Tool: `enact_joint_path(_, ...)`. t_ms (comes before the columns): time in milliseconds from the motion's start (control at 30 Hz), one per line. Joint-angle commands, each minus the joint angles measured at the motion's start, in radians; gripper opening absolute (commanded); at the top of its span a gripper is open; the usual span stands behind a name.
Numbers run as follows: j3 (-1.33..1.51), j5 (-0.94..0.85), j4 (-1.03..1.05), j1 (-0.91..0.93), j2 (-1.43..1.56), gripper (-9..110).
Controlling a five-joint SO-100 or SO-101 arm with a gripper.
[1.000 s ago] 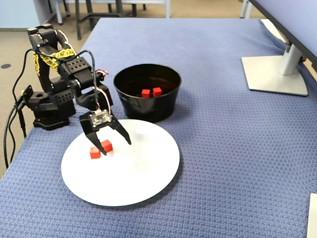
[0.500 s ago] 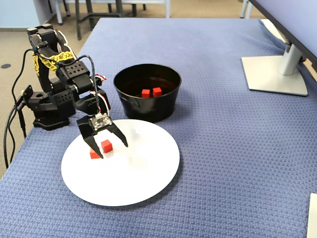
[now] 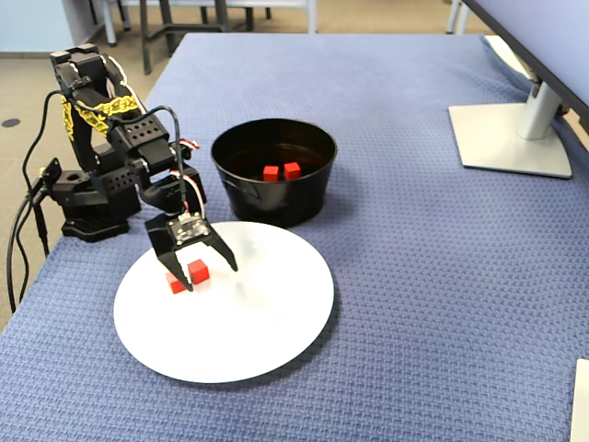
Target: Pick up the red cubes from the white plate and place them in the black recipient
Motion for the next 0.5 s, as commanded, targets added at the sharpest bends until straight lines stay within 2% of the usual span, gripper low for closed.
enact_joint_path(0,-0.005,0.028,0.009,-0.018,0.064,28)
enact_joint_path(467,0.000,0.066,0.075,-0.046,0.097,27)
